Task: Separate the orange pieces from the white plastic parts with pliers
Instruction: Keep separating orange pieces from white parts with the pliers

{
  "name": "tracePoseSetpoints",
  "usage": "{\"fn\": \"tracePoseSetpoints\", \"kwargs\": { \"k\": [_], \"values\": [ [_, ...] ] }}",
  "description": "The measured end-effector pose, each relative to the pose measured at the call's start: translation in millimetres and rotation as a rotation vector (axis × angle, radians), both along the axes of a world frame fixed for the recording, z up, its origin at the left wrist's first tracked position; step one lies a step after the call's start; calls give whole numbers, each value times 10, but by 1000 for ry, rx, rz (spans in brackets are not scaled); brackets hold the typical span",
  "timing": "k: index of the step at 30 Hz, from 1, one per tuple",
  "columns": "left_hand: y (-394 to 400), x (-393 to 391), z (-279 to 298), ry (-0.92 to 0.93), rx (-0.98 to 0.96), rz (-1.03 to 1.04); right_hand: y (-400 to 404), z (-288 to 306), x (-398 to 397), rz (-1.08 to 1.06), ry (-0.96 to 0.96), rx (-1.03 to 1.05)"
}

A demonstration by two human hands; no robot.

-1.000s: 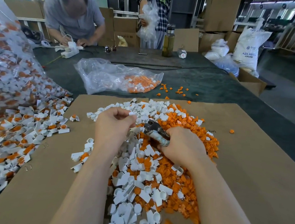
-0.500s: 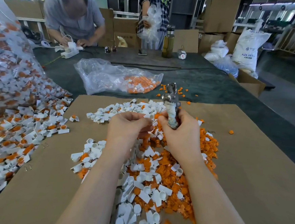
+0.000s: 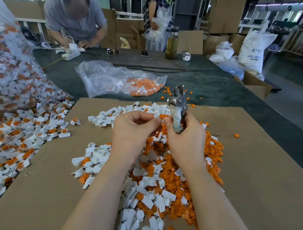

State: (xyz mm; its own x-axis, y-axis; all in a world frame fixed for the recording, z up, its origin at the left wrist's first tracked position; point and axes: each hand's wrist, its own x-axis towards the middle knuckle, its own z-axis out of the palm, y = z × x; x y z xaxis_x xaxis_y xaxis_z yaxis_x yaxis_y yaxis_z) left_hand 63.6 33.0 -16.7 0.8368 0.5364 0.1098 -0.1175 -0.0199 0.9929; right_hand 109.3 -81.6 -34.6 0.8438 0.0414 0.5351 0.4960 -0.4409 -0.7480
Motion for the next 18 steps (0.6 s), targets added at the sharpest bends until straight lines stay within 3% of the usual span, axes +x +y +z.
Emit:
{"fn": "tracePoseSetpoints", "kwargs": {
  "k": [11,18],
  "values": [
    [-39,-6,-2,-43,193,41,-1,7,-17,-4,-51,-15],
    [-34,6,-23,-44,265,67,-20,41,17,82,11,-55]
  ]
}}
